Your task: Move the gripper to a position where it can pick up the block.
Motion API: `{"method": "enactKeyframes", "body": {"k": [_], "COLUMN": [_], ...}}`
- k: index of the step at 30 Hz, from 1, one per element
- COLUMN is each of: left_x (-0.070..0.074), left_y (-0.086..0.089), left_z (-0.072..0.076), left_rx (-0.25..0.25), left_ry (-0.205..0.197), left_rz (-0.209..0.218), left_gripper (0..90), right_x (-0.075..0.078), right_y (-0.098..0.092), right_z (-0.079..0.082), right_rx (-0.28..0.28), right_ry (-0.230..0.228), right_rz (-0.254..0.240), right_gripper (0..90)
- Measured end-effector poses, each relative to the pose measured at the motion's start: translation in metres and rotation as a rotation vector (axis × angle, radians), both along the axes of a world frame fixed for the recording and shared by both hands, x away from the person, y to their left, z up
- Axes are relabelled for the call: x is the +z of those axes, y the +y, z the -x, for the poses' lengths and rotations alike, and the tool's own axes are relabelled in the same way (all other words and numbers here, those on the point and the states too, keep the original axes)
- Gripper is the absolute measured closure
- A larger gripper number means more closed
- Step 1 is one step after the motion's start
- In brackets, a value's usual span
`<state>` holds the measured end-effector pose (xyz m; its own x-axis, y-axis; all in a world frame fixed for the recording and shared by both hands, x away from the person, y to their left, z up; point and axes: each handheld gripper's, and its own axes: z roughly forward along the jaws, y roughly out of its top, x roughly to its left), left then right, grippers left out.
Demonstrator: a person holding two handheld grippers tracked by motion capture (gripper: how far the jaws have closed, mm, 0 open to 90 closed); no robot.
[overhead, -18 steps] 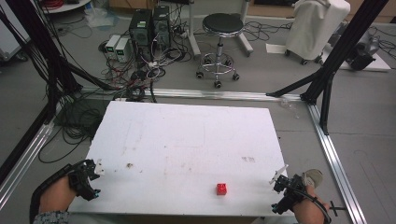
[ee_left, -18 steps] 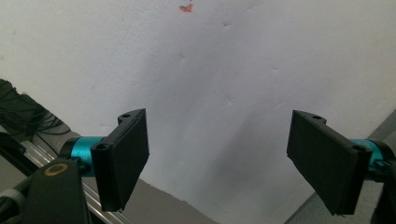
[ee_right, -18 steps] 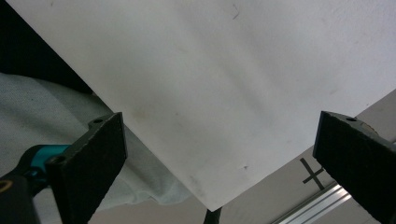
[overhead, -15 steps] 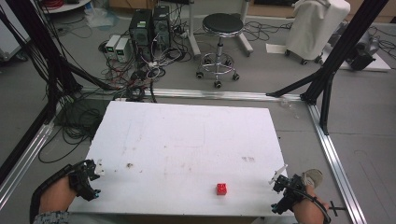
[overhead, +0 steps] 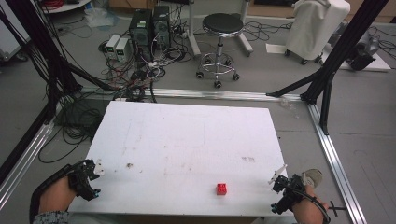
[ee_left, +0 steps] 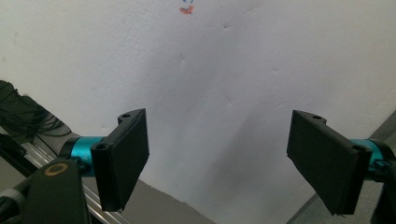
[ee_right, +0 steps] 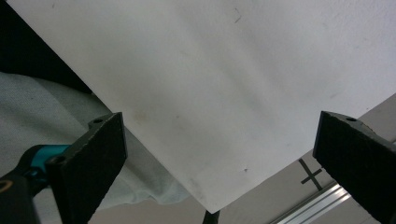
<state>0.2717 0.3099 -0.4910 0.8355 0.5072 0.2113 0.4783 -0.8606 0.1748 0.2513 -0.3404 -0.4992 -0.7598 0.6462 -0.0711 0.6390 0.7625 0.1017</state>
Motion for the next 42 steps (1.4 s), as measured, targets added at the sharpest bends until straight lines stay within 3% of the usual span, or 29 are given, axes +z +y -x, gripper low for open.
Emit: {"method": "enactKeyframes", "body": {"k": [9, 18, 31, 42], "left_x": [-0.001, -0.001, -0.002, -0.004], "left_y": [0.0, 0.001, 0.0, -0.001], "left_z": [0.0, 0.0, 0.0, -0.001], "left_rx": [-0.003, 0.001, -0.005, -0.009], "left_ry": [-0.009, -0.01, -0.012, -0.007], "left_rz": [0.0, 0.003, 0.006, 0.005], "left_gripper": [21.2, 21.2, 21.2, 21.2], "right_x": [0.0, 0.005, 0.007, 0.017], "right_y": [-0.003, -0.005, 0.016, 0.048], "right_z": [0.0, -0.006, -0.02, -0.034], "right_rx": [0.02, 0.103, 0.331, 0.47], "right_ry": [-0.016, -0.023, 0.004, 0.002], "right_rz": [0.014, 0.02, 0.056, 0.078], "right_gripper": [2.2, 2.2, 2.2, 2.2]}}
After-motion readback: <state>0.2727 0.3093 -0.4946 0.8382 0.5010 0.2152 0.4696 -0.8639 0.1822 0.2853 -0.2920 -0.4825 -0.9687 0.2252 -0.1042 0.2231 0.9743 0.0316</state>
